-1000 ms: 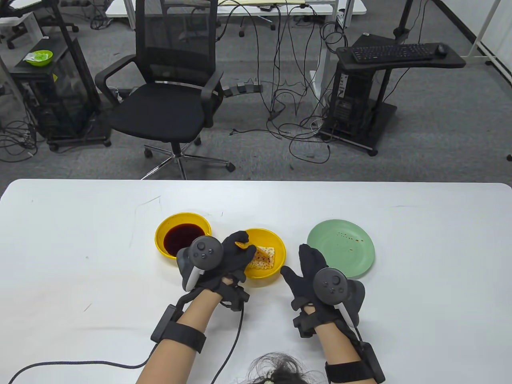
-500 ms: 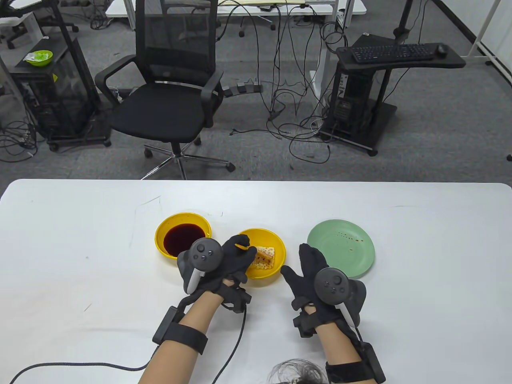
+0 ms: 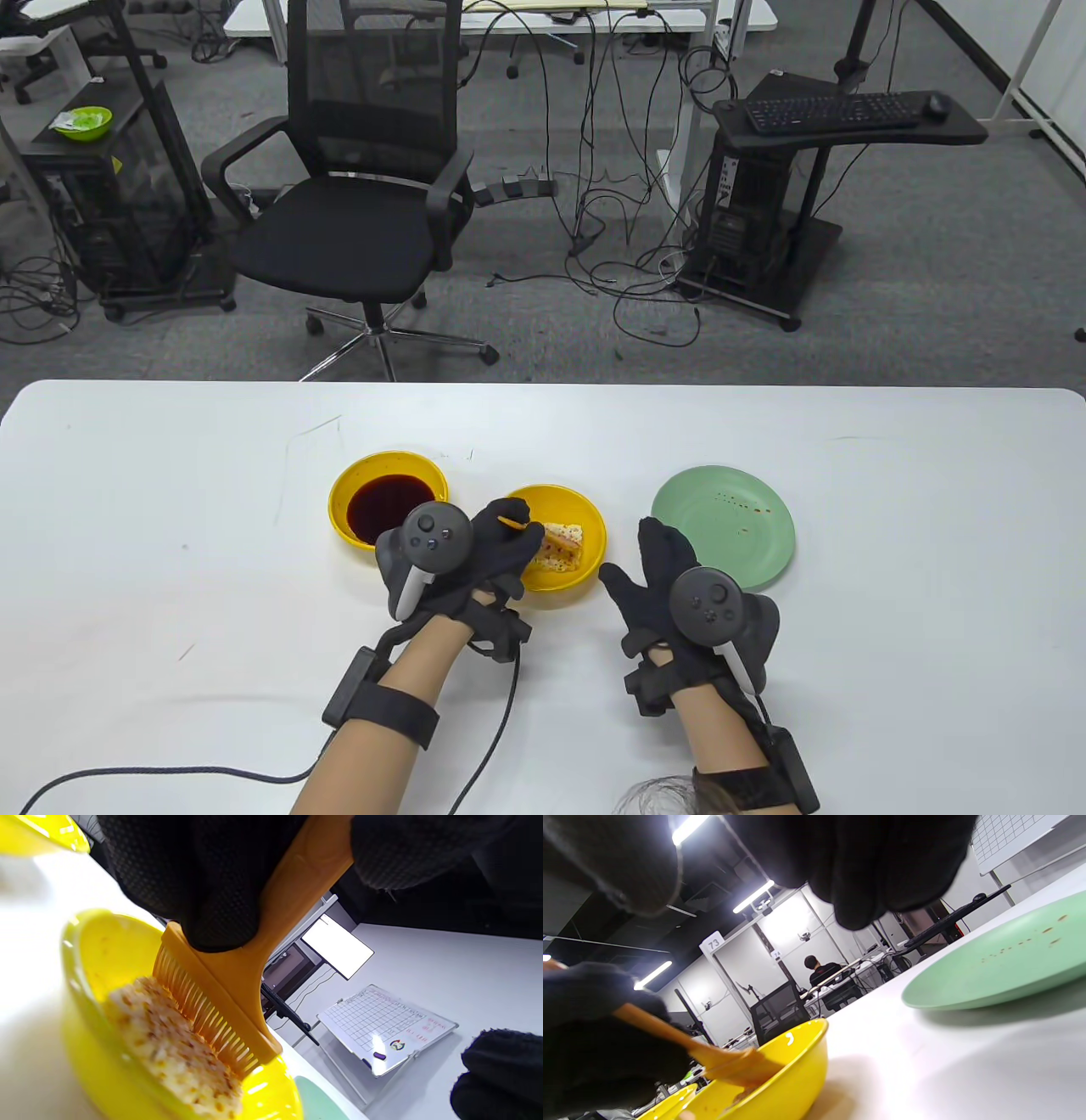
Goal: Dip brush into soy sauce and glaze onto rice cake
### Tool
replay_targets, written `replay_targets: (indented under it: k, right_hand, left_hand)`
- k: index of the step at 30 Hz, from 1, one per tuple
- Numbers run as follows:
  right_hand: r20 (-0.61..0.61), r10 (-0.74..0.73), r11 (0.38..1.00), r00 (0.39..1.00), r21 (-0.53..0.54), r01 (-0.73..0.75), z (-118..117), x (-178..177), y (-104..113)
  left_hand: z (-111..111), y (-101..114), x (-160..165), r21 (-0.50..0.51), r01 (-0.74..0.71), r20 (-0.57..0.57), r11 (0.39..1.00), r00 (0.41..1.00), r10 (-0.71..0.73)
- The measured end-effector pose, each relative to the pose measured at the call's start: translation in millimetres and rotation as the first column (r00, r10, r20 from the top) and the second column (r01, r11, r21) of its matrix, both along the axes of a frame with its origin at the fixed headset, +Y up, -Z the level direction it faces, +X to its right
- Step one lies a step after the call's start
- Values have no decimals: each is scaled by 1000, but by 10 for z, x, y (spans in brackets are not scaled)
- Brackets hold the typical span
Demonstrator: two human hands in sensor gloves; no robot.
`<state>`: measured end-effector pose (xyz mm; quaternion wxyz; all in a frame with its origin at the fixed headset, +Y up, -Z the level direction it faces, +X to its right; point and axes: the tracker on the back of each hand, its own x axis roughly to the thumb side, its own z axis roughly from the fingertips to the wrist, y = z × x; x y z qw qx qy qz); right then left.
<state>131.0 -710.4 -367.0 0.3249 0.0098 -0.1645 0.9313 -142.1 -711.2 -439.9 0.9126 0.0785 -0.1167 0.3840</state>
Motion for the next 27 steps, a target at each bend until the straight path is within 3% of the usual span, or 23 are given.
replay_targets:
  k: [4, 9, 14, 18, 24, 27]
  right_hand:
    - [-4, 1, 1000, 1000, 0, -1, -3, -12, 0]
    - [-8, 3, 1000, 1000, 5, -3, 0, -22, 6]
    - [-3, 4, 1000, 1000, -1, -4, -5, 0, -21]
    - [-4, 5, 1000, 1000, -6, -5, -10, -6, -30]
    - [-5, -4, 1000, 1000, -2, 4, -11, 2, -30]
    - [-1, -4, 1000, 1000, -2, 4, -13, 6, -27]
  left_hand:
    - [44, 111, -70, 29, 1, -11, 1000, 1000, 0]
    - [-28, 4, 77, -26, -111, 36, 993, 993, 112]
    - [52, 27, 15, 20, 9, 6, 1000, 1000, -9]
    - [73, 128, -47, 26, -11, 24, 1000, 1000, 11]
    - [-39, -48, 109, -45, -92, 21, 995, 995, 93]
    - [-20, -70, 55, -43, -59, 14, 997, 998, 60]
